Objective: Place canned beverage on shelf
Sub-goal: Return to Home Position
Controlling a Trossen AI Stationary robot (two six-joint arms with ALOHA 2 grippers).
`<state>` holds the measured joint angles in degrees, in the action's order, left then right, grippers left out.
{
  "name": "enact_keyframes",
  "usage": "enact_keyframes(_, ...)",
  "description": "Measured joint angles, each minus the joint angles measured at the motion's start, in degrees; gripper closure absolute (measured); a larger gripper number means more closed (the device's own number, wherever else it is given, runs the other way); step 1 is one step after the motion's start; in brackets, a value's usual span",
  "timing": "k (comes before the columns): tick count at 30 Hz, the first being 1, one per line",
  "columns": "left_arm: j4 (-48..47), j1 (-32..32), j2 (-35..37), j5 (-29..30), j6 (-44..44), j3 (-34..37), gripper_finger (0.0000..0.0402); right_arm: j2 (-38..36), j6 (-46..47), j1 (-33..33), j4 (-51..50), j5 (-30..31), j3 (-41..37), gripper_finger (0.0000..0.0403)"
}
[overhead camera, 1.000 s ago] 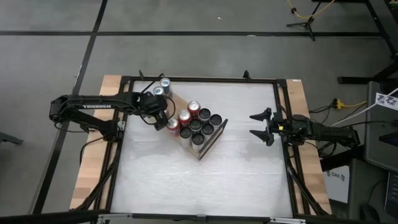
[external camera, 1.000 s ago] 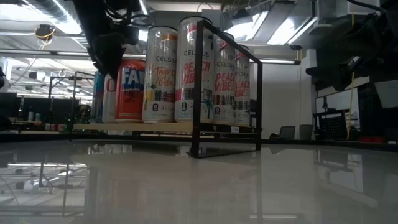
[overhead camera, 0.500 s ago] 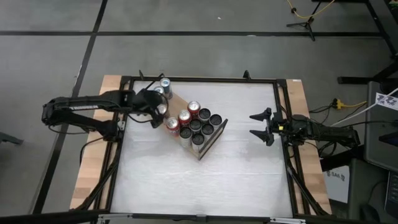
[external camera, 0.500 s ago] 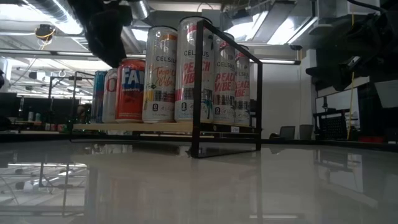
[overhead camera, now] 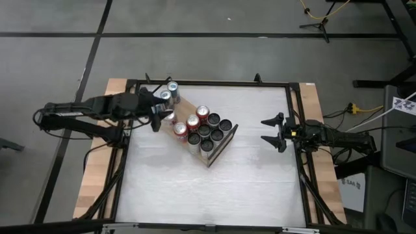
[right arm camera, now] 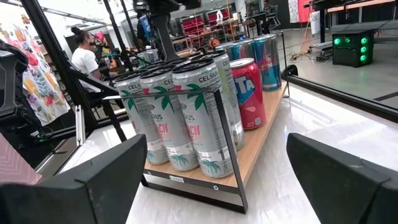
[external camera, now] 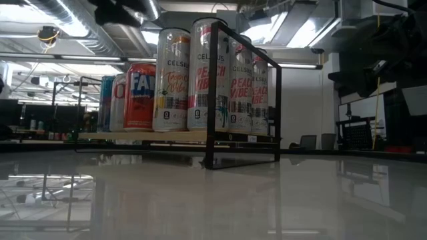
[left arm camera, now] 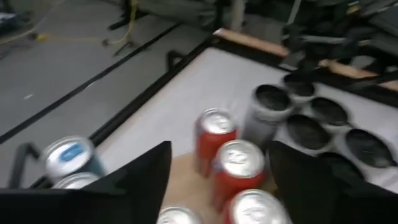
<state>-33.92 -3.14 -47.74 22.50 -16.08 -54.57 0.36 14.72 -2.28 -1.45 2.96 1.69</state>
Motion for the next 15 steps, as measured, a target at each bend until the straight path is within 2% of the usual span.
enact_keyframes(7,1.57,7.36,0.98,0.6,0.16,0.0,0.0212,0.01,-0.02,0.01,0.0,0.0,0.0,0.0022)
enact_keyframes(15,1.58,15.66,1.0,11.75,0.12,0.0,0.0288,0.02,0.0,0.02,0.0,0.02,0.0,0.0022)
